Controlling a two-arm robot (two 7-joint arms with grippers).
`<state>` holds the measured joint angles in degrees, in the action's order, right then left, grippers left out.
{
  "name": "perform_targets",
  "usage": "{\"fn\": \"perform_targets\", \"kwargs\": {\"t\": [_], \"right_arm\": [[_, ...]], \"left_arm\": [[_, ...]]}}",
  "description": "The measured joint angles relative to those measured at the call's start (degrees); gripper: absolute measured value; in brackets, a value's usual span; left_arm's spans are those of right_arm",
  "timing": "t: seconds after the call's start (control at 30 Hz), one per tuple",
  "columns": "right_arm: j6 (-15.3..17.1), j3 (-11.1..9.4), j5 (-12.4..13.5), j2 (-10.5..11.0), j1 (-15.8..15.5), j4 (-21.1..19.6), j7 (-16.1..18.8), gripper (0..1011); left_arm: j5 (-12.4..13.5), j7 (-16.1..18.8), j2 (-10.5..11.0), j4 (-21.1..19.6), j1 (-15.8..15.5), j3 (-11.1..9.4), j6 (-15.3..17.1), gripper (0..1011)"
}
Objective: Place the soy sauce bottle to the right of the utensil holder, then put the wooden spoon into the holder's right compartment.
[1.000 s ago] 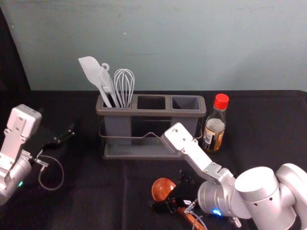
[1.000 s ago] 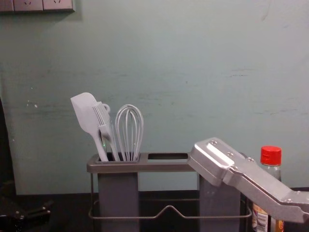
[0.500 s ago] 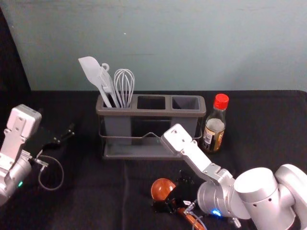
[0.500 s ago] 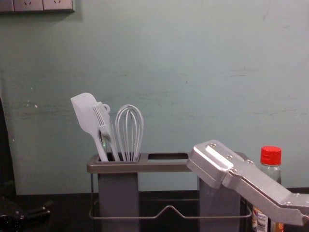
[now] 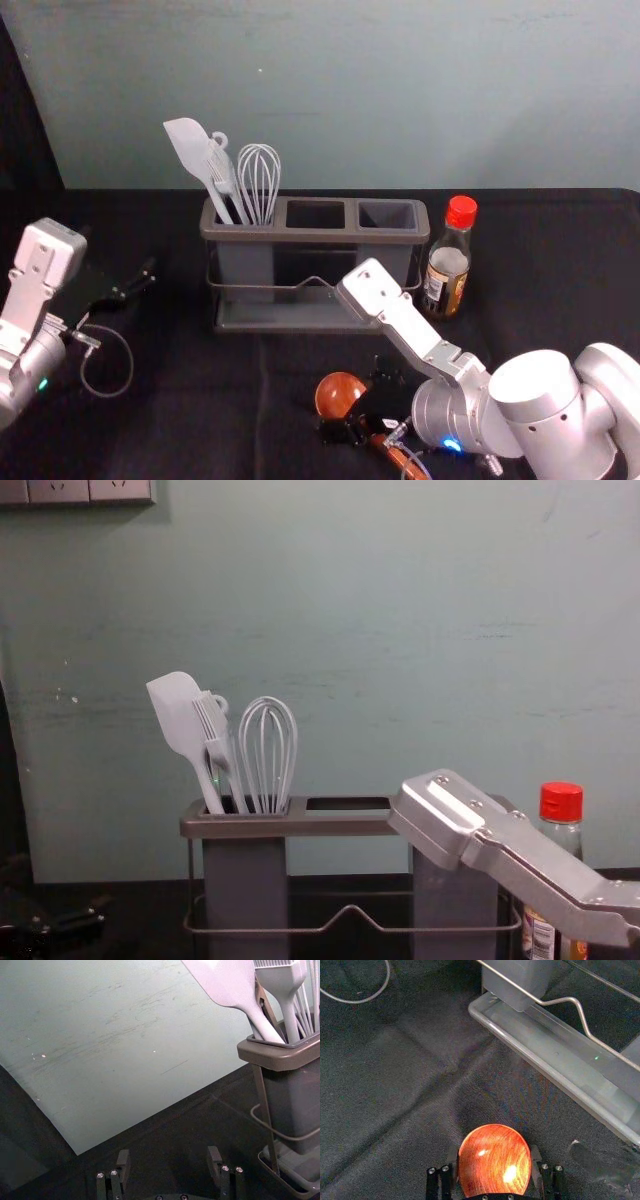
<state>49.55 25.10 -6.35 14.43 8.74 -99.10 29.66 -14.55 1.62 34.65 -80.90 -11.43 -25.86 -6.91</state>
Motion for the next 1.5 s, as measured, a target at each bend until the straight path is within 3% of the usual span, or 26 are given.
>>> {"fn": "perform_targets", "kwargs": {"t": [1.5], "right_arm": [[-0.01, -0.03, 0.12, 0.00, -0.02, -0.05, -0.04, 839]], "left_arm": [[0.00, 0.00, 0.00, 0.00, 0.00, 0.00, 0.00, 1011]]}}
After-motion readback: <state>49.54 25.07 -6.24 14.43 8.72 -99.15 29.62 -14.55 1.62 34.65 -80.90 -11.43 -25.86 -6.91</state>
